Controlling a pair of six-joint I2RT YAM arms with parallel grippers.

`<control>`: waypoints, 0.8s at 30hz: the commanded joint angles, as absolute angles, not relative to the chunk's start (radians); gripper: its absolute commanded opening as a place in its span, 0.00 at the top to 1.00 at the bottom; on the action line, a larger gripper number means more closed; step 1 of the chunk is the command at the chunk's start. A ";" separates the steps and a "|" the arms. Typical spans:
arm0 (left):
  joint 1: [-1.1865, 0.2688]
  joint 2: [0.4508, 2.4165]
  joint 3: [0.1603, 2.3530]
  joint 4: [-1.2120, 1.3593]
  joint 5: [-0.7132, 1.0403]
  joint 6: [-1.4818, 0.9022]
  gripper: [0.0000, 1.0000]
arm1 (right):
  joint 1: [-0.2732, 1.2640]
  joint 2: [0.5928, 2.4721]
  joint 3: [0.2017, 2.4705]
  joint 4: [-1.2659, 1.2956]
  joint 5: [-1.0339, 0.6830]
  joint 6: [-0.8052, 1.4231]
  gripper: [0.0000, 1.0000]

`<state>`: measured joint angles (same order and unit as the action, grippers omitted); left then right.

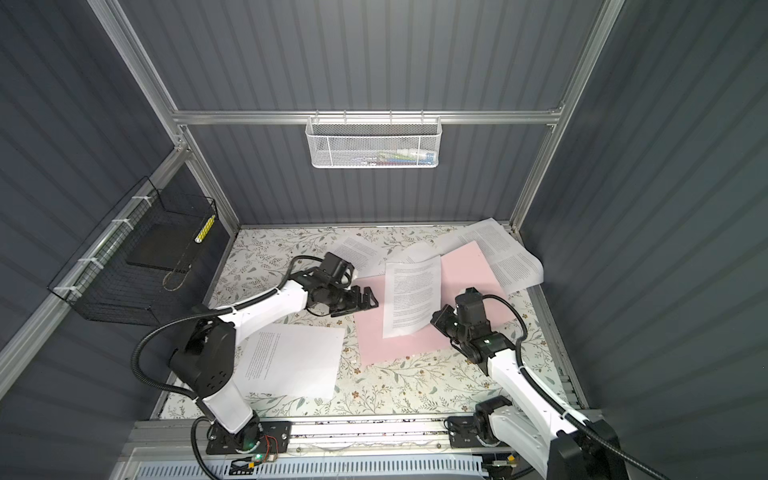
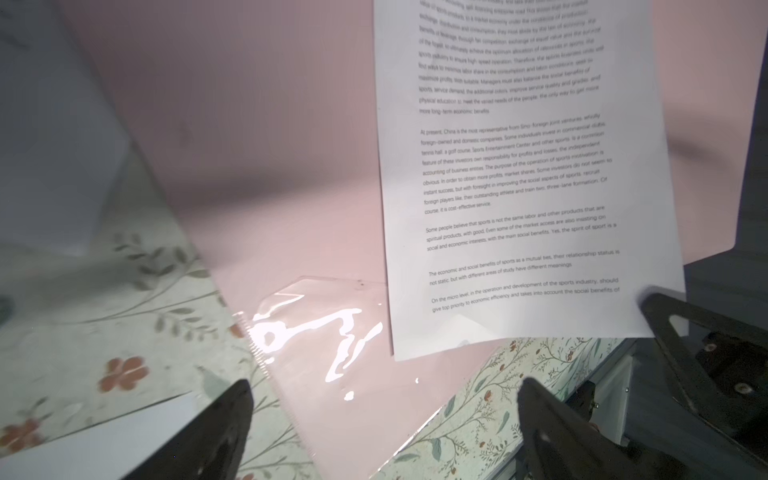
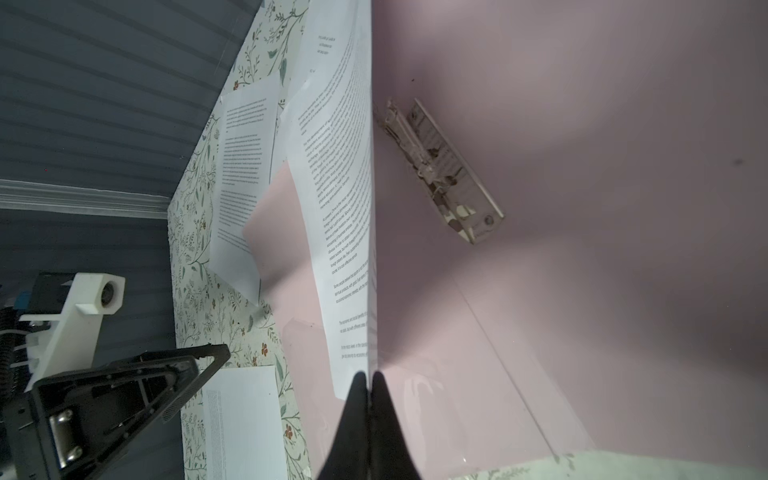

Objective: Put the files into the folder

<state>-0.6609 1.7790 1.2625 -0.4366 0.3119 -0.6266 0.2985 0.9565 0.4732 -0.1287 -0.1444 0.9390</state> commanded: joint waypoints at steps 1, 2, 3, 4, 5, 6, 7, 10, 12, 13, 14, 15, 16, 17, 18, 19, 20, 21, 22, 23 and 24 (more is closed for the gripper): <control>-0.692 1.862 1.331 -0.412 0.313 -0.652 0.00 | 0.293 0.925 0.445 -0.184 -0.111 0.934 1.00; -0.698 1.885 1.344 -0.407 0.319 -0.653 0.00 | 0.293 0.910 0.434 -0.185 -0.118 0.940 1.00; -0.704 1.908 1.357 -0.402 0.322 -0.658 0.00 | 0.293 0.895 0.420 -0.190 -0.118 0.947 1.00; -0.710 1.927 1.368 -0.387 0.338 -0.668 0.00 | 0.293 0.874 0.400 -0.193 -0.113 0.960 1.00; -0.717 1.942 1.375 -0.373 0.362 -0.676 0.00 | 0.293 0.855 0.380 -0.191 -0.105 0.968 1.00; -0.728 1.956 1.383 -0.355 0.374 -0.687 0.00 | 0.293 0.832 0.356 -0.181 -0.098 0.972 1.00; -0.739 1.972 1.392 -0.341 0.383 -0.697 0.00 | 0.292 0.818 0.340 -0.175 -0.095 0.971 1.00; -0.773 2.030 1.445 -0.321 0.403 -0.717 0.00 | 0.292 0.814 0.333 -0.183 -0.102 0.949 0.99; -0.791 2.061 1.470 -0.322 0.405 -0.720 0.00 | 0.293 0.830 0.327 -0.172 -0.106 0.936 0.94; -0.798 2.071 1.478 -0.319 0.405 -0.722 0.00 | 0.293 0.842 0.328 -0.165 -0.112 0.928 0.92; -0.804 2.077 1.484 -0.317 0.405 -0.724 0.00 | 0.293 0.851 0.330 -0.167 -0.115 0.919 0.91; -0.811 2.083 1.486 -0.312 0.405 -0.726 0.00 | 0.293 0.859 0.331 -0.165 -0.114 0.917 0.90; -0.817 2.087 1.485 -0.310 0.402 -0.730 0.00 | 0.293 0.862 0.329 -0.164 -0.111 0.918 0.89; -0.821 2.090 1.481 -0.305 0.401 -0.733 0.00 | 0.293 0.864 0.327 -0.159 -0.112 0.919 0.88; -0.826 2.098 1.479 -0.304 0.401 -0.736 0.00 | 0.293 0.865 0.327 -0.156 -0.115 0.918 0.85; -0.827 2.104 1.471 -0.302 0.403 -0.739 0.00 | 0.293 0.865 0.327 -0.158 -0.118 0.914 0.80; -0.831 2.106 1.461 -0.296 0.405 -0.742 0.00 | 0.293 0.863 0.331 -0.157 -0.120 0.908 0.76; -0.831 2.105 1.448 -0.287 0.405 -0.745 0.00 | 0.293 0.861 0.332 -0.155 -0.124 0.899 0.72; -0.833 2.103 1.438 -0.286 0.399 -0.745 0.00 | 0.293 0.863 0.334 -0.148 -0.126 0.891 0.66; -0.833 2.103 1.432 -0.296 0.389 -0.740 0.00 | 0.291 0.867 0.345 -0.167 -0.120 0.884 0.58; -0.834 2.103 1.428 -0.311 0.374 -0.735 0.00 | 0.290 0.871 0.364 -0.192 -0.110 0.871 0.45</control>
